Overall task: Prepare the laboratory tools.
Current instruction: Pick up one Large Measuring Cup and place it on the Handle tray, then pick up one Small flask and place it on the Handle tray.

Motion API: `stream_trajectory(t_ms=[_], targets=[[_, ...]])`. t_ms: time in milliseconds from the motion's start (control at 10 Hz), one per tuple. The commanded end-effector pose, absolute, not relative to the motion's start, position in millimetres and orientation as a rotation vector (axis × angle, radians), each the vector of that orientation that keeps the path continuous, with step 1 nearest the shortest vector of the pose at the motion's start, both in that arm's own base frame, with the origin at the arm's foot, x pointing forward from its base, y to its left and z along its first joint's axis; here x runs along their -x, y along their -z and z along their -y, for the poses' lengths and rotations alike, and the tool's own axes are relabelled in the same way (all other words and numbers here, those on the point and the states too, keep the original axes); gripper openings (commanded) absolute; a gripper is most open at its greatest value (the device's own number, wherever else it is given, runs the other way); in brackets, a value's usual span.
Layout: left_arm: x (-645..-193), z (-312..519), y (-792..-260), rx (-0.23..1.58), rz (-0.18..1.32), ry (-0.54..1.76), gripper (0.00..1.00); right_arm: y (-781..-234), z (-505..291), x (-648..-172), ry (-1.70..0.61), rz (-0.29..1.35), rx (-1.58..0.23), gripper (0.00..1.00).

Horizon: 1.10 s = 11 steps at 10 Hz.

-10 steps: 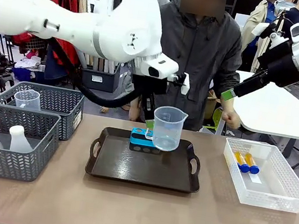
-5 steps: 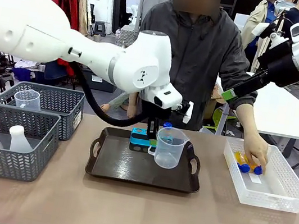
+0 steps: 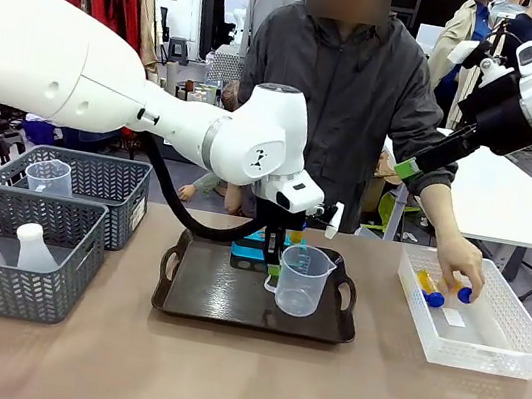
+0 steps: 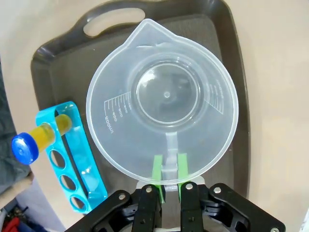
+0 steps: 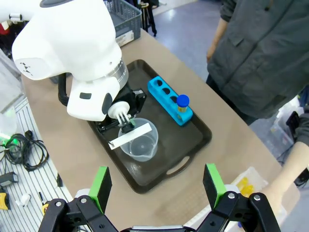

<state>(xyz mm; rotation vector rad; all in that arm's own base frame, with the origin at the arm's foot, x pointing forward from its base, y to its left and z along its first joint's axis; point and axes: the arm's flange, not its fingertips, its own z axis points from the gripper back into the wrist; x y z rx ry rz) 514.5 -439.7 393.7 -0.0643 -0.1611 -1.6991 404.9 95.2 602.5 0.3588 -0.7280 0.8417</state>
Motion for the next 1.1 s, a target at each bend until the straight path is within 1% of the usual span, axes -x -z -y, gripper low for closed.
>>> stream_trajectory(t_ms=[0, 100, 200, 500, 600, 1000], targets=[[-517, 435, -395, 0.067, 0.167, 1.709, 0.0, -603, -95, -406, -0.84, 0.739, -0.388, 1.0], [-519, 435, -392, 0.071, 0.166, 1.704, 0.09, -603, -95, -406, -0.84, 0.739, -0.388, 1.0], [-520, 433, -389, 0.074, 0.163, 1.704, 0.26, -603, -95, -406, -0.84, 0.739, -0.388, 1.0], [-521, 432, -392, 0.075, 0.173, 1.699, 0.84, -603, -95, -406, -0.84, 0.739, -0.388, 1.0], [-522, 431, -395, 0.074, 0.178, 1.698, 1.0, -603, -95, -406, -0.84, 0.739, -0.388, 1.0], [-517, 416, -416, 0.074, 0.22, 1.662, 1.0, -603, -95, -406, -0.84, 0.739, -0.388, 1.0]])
